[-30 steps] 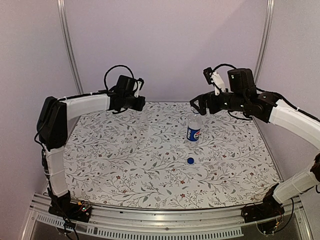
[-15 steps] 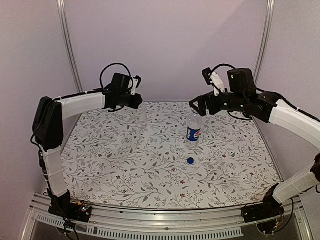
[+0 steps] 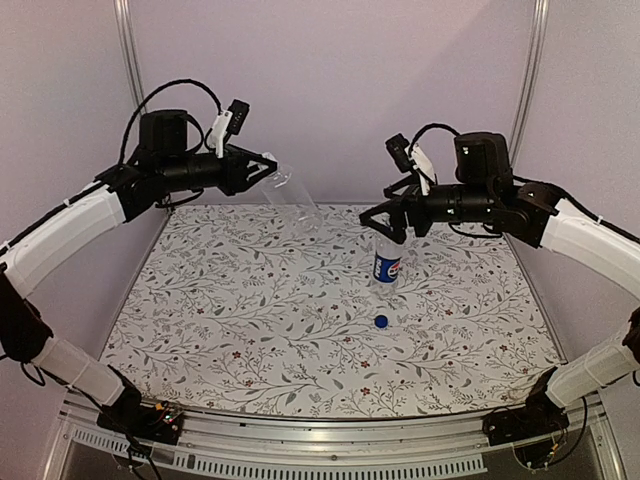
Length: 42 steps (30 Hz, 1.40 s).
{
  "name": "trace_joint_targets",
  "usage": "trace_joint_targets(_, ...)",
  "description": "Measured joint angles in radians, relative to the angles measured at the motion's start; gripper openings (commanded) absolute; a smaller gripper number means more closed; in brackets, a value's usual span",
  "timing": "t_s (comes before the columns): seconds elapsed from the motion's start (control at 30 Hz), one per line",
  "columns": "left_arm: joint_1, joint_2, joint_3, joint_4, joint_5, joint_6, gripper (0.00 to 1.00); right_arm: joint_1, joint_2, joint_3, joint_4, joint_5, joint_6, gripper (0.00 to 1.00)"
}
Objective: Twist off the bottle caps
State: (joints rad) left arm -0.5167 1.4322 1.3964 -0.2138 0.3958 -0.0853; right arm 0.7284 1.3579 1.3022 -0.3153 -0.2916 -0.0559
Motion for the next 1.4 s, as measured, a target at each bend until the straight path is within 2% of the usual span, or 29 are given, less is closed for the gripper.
trace_joint_targets(0.2, -0.058, -0.093, -0.023, -0.03, 0.226, 0.038, 0.12, 0.029, 0.008, 0.011, 0.025, -0.142, -0.059, 0.99)
trace_joint_targets(0.37, -0.116, -0.116, -0.027, -0.034, 0.321, 0.055, 0.12, 0.069, 0.037, 0.016, 0.034, -0.202, -0.109, 0.99)
trace_joint_targets(0.6, -0.21, -0.115, -0.042, -0.032, 0.327, 0.057, 0.12, 0.124, 0.067, 0.013, 0.063, -0.26, -0.137, 0.99)
trace_joint_targets(0.8, -0.244, -0.104, -0.048, -0.023, 0.318, 0.05, 0.12, 0.145, 0.083, -0.026, 0.12, -0.288, -0.132, 0.89)
trace_joint_targets(1.07, -0.257, -0.085, -0.049, -0.01, 0.299, 0.032, 0.09, 0.149, 0.106, -0.068, 0.179, -0.317, -0.111, 0.91)
trace_joint_targets(1.4, -0.262, -0.083, -0.055, 0.022, 0.288, 0.017, 0.09, 0.149, 0.119, -0.077, 0.221, -0.339, -0.095, 0.76)
